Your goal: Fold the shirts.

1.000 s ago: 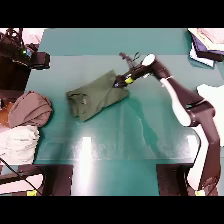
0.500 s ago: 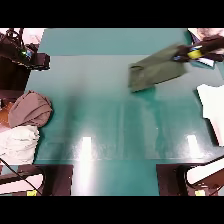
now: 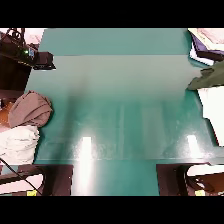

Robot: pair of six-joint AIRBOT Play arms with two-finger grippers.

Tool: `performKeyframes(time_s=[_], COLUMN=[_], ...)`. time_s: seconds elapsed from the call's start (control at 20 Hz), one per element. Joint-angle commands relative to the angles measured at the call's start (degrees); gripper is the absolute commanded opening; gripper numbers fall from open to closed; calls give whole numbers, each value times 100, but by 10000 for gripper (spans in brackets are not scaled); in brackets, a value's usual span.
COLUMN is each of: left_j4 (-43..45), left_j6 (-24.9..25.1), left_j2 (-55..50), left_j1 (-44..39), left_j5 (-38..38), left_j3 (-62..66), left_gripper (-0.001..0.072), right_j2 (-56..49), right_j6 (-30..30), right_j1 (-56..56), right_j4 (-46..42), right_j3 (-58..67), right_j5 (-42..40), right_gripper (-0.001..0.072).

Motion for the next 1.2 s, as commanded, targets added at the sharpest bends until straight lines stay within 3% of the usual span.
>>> performKeyframes(time_s=[0.0, 0.25, 0.6, 0.85, 1.15], left_j4=[-155, -153, -151, -153, -153], left_j6=[-9, 2, 87, 214, 273], left_j2=[4, 4, 4, 4, 4], left_j1=[4, 4, 4, 2, 4], left_j5=[-20, -15, -15, -20, -20], left_j3=[-2, -2, -2, -2, -2], left_gripper=[21, 21, 21, 21, 21], right_j2=[105, 612, 914, 916, 1121], right_j6=[20, 66, 518, 815, 879], right_j1=[-334, -409, -634, -632, -632], right_j4=[326, -94, -614, -1923, -2841], right_j3=[7, 4, 0, 0, -562], right_j5=[-197, -400, 846, 1858, 2103], right_gripper=[14, 14, 16, 17, 21])
